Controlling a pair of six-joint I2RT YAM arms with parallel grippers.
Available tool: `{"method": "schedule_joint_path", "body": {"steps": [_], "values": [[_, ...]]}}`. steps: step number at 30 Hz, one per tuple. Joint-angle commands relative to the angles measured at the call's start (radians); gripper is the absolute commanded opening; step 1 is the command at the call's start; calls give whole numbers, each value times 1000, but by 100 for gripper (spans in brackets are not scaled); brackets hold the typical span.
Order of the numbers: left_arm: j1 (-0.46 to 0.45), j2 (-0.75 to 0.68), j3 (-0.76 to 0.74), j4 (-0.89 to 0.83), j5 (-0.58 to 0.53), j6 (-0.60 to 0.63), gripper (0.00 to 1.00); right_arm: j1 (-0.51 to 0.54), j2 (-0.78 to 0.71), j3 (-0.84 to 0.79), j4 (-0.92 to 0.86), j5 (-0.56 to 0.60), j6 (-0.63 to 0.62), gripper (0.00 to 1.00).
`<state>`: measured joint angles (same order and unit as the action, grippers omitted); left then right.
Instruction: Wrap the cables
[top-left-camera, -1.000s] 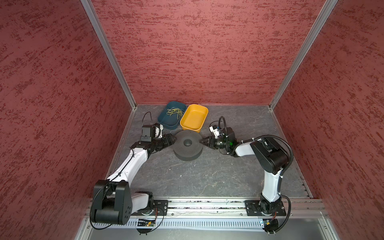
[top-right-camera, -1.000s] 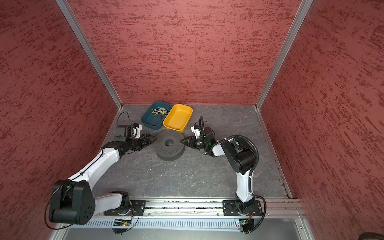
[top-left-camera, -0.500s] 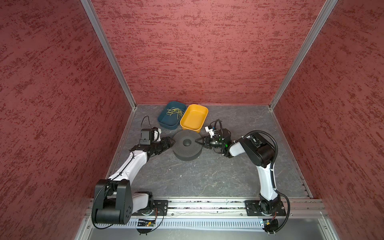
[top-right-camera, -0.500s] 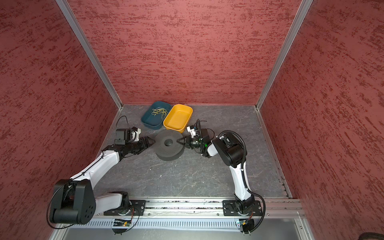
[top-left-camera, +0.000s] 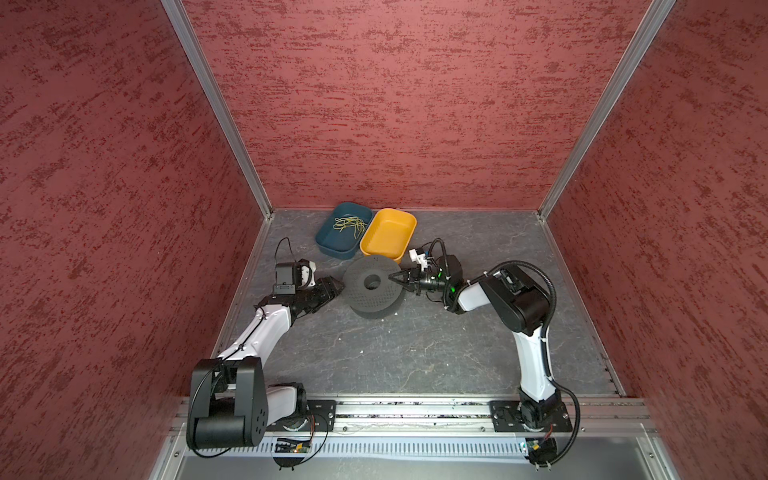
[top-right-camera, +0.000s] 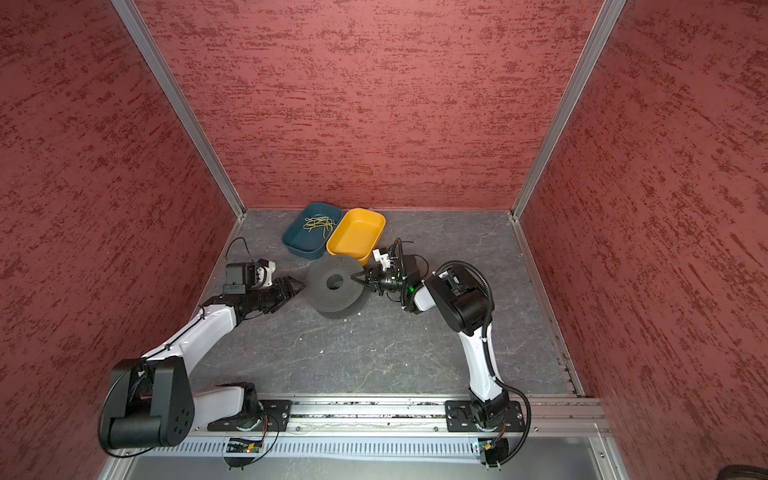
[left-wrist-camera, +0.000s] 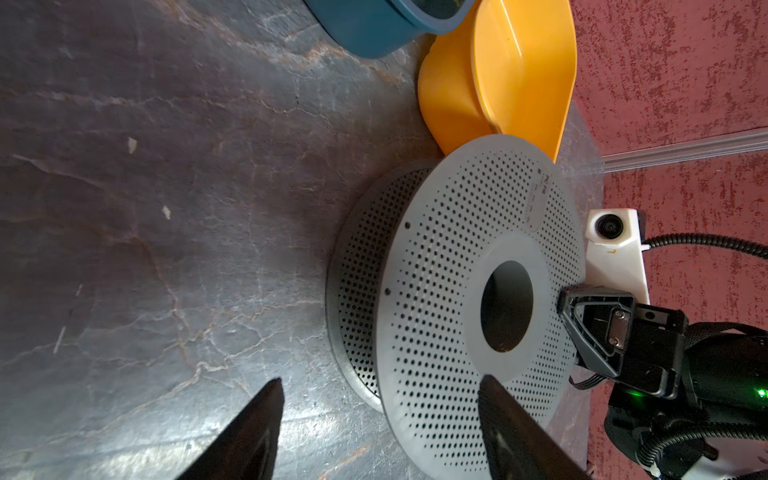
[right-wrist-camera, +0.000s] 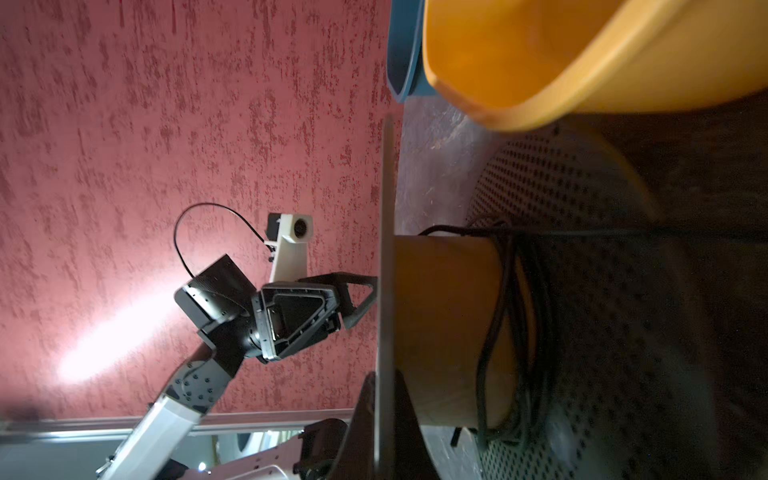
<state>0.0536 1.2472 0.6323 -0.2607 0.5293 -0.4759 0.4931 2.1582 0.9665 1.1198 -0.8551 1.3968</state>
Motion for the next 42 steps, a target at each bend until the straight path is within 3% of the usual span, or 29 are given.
{"method": "schedule_joint_path", "body": {"steps": [1, 11, 23, 34, 42], "values": [[20, -21, -22, 74, 44, -14, 74, -23, -57, -12, 202, 4, 162, 0], [40, 6, -42, 239, 152, -98, 71, -64, -200, -42, 293, 27, 323, 0], [34, 110, 48, 449, 299, -280, 71, -66, -360, -23, 86, 22, 196, 0], [-92, 131, 119, 476, 224, -298, 71, -66, -375, -30, 102, 18, 212, 0], [-111, 200, 122, 506, 232, -287, 67, -67, -367, -34, 166, 14, 264, 0]]}}
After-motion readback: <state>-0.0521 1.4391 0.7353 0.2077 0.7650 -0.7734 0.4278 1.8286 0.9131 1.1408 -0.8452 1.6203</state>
